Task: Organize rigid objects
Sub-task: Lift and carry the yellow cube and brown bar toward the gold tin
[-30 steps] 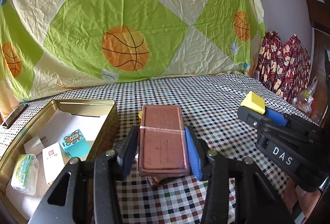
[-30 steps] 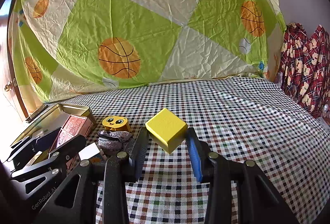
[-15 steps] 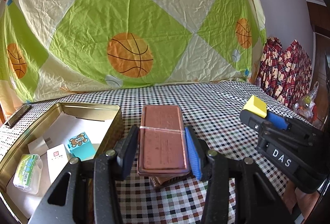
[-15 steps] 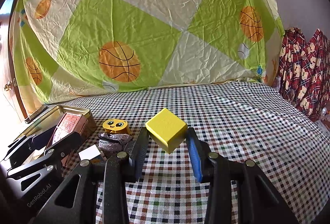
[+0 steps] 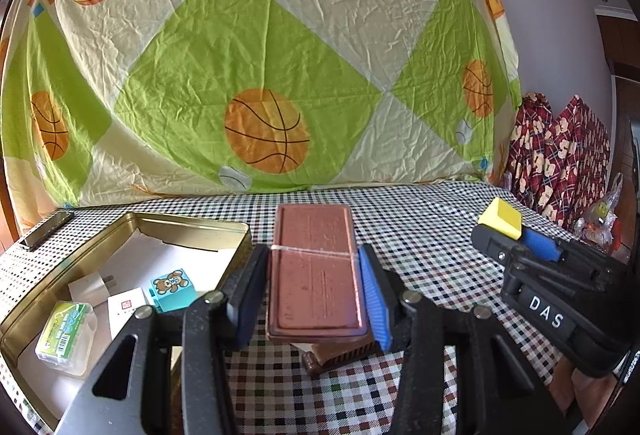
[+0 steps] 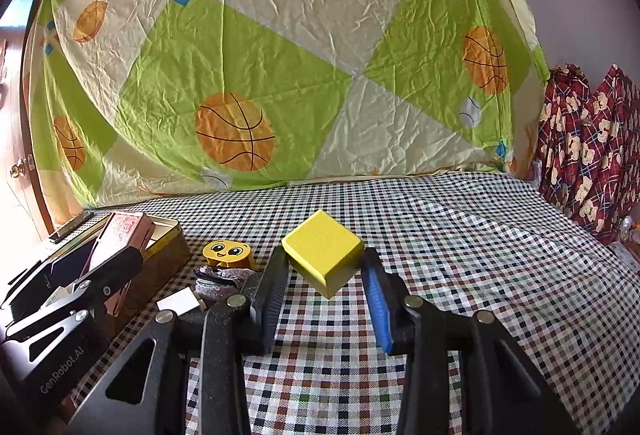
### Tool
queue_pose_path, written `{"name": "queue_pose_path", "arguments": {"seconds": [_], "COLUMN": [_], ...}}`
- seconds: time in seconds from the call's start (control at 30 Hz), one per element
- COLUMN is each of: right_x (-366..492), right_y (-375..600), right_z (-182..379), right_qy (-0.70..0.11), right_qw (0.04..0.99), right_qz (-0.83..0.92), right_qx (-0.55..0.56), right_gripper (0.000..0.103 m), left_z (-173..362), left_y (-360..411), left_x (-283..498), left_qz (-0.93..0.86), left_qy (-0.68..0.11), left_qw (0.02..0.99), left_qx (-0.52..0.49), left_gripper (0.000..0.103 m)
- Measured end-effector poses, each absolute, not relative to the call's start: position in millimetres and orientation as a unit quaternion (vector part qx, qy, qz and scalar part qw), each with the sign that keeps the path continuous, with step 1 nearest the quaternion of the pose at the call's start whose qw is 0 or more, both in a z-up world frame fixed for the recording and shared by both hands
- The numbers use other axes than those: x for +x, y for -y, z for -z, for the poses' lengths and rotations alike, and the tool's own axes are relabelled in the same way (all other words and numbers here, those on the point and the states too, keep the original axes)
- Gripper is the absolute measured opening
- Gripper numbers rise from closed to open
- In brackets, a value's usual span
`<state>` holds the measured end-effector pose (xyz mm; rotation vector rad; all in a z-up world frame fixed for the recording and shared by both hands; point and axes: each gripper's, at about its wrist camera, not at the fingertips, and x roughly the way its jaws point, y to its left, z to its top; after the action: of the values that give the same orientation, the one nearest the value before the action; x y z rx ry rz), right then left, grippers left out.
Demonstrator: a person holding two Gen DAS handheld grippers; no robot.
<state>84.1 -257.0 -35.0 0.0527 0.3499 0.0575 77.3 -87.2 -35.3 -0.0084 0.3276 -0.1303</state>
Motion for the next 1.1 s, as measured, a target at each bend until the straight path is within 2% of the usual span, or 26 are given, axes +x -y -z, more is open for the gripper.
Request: {"name": "queue_pose_path", "arguments": {"seconds": [1.1], "right_x": [56], "right_y": [251], "right_z": [24], "right_qy": [-0.096], "right_qw": [0.995], "right_qz": [-0.037], "right_qx": [0.02], "right_gripper": [0.04], "left_z": [26], "left_y": [61], "left_x": [50], "left_qz": [0.016], "left_qy": [-0.093], "left_qw": [0.995], "left_qx": [-0.018], "left_gripper": [0.045]}}
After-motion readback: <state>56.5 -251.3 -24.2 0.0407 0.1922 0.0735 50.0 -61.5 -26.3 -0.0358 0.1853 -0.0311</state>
